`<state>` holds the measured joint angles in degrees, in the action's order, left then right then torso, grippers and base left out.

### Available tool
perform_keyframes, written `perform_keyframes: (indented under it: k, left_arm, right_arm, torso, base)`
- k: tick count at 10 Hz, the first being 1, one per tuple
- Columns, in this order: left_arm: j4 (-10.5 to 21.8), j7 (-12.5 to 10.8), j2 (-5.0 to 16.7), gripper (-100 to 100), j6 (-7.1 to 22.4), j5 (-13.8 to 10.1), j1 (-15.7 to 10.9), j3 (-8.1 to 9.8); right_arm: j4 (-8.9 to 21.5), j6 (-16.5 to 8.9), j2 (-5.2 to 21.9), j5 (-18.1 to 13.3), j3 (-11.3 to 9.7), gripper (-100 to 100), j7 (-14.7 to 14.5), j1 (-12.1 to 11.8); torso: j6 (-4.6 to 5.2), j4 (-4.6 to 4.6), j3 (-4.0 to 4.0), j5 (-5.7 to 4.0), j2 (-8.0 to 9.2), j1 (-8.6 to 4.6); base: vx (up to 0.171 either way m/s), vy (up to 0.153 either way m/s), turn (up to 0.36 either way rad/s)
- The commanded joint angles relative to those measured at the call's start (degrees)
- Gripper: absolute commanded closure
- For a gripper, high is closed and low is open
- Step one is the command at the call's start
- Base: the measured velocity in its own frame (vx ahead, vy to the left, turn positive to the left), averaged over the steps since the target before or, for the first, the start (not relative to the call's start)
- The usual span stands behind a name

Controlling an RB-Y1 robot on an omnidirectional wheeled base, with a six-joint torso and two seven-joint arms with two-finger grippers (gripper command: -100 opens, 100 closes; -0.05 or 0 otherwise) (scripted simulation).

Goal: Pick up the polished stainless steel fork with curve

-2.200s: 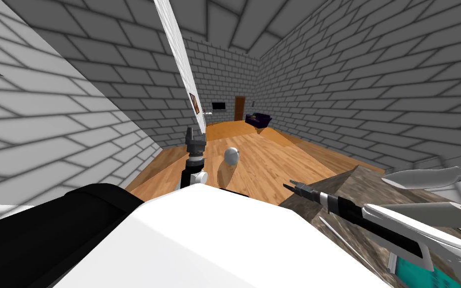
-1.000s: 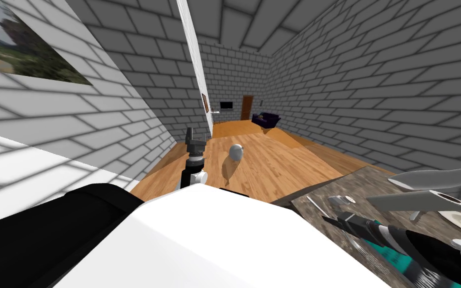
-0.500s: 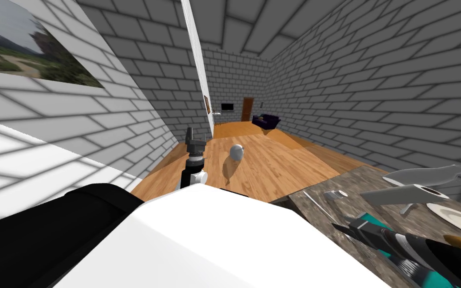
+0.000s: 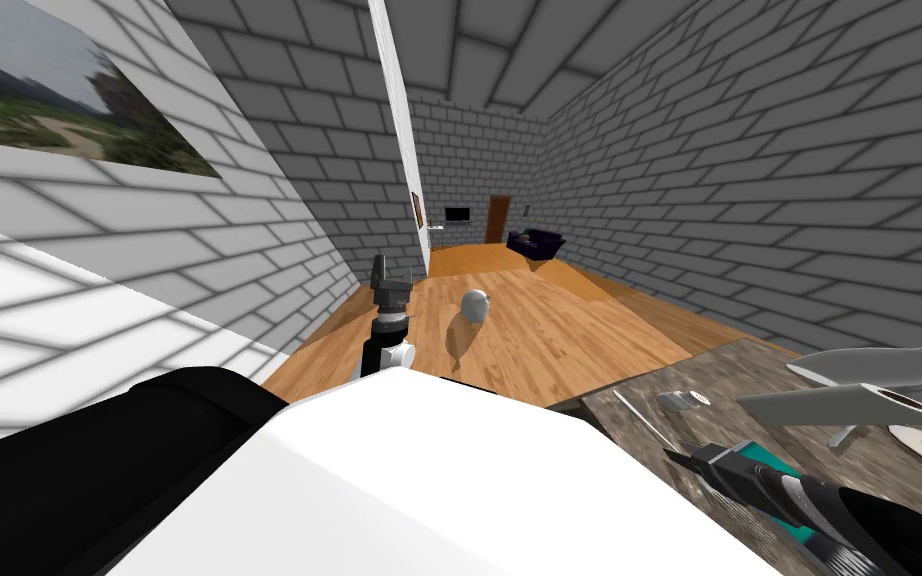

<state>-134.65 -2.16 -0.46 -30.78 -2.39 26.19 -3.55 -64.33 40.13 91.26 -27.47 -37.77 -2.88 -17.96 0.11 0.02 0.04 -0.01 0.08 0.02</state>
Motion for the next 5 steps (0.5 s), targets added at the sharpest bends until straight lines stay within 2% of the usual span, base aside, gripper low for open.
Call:
perform_keyframes:
  k: [1,4,5]
  left_arm:
    - [0.0,0.0,0.0,0,0.0,0.0,0.0,0.00]
    - [0.0,0.0,0.0,0,0.0,0.0,0.0,0.00]
    - [0.0,0.0,0.0,0,0.0,0.0,0.0,0.00]
  right_arm:
    - [0.0,0.0,0.0,0.0,0.0,100,0.0,0.0]
    - [0.0,0.1,0.1,0.0,-0.1,100,0.0,-0.1]
    - [0.1,0.1,0.1,-0.1,-0.1,0,0.0,-0.1]
  torso:
    - [0.00,0.00,0.00,0.00,0.00,0.00]
    - [-0.01,0.08,0.09,-0.11,0.09,-0.08]
    - [-0.01,0.10,0.11,-0.15,0.11,-0.12]
  base:
    - [0.000,0.000,0.000]
    - [0.000,0.000,0.000]
    - [0.000,0.000,0.000]
